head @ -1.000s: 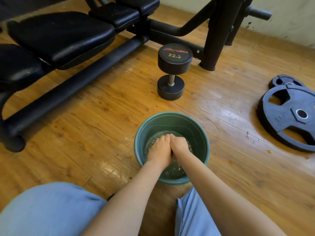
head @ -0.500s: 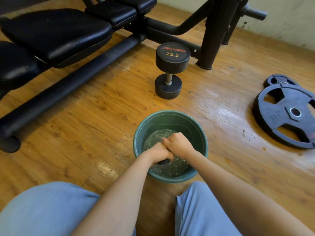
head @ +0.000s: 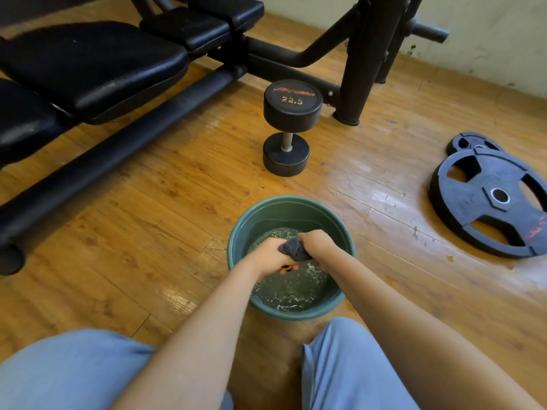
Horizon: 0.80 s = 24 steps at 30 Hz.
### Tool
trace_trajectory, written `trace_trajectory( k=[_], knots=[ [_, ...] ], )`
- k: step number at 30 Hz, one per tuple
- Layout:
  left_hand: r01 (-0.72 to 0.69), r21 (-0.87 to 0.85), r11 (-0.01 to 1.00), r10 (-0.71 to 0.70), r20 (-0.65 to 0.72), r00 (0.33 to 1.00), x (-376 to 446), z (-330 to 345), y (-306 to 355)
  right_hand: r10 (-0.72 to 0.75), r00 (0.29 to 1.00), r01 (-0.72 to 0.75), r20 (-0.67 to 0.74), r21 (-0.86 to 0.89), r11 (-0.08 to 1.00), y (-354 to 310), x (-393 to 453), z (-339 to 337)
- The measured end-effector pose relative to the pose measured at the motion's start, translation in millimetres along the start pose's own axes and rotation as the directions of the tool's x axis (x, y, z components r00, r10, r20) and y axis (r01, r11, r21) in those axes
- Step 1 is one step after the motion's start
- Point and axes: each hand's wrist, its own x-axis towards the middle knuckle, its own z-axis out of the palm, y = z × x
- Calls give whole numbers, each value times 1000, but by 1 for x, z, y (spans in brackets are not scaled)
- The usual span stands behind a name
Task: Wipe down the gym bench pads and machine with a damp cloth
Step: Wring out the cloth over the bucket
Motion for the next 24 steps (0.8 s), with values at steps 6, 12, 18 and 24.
trace_trajectory(
  k=[6,12,18,24],
  knots=[
    [43,-281,959,-3,140,990,-9,-3,3,-72,997,73,-20,16,997,5,1,0],
    [41,18,999,-28,-465,885,-2,23,20,-176,969,178,-171,-5,984,5,-3,10],
    [180,-255,950,-297,-562,772,-2,26,35,-476,841,416,-258,-255,873,5,-19,14],
    [298,-519,801,-457,-209,865,-15,22,43,-723,676,559,-142,-540,629,7,-30,4]
  ],
)
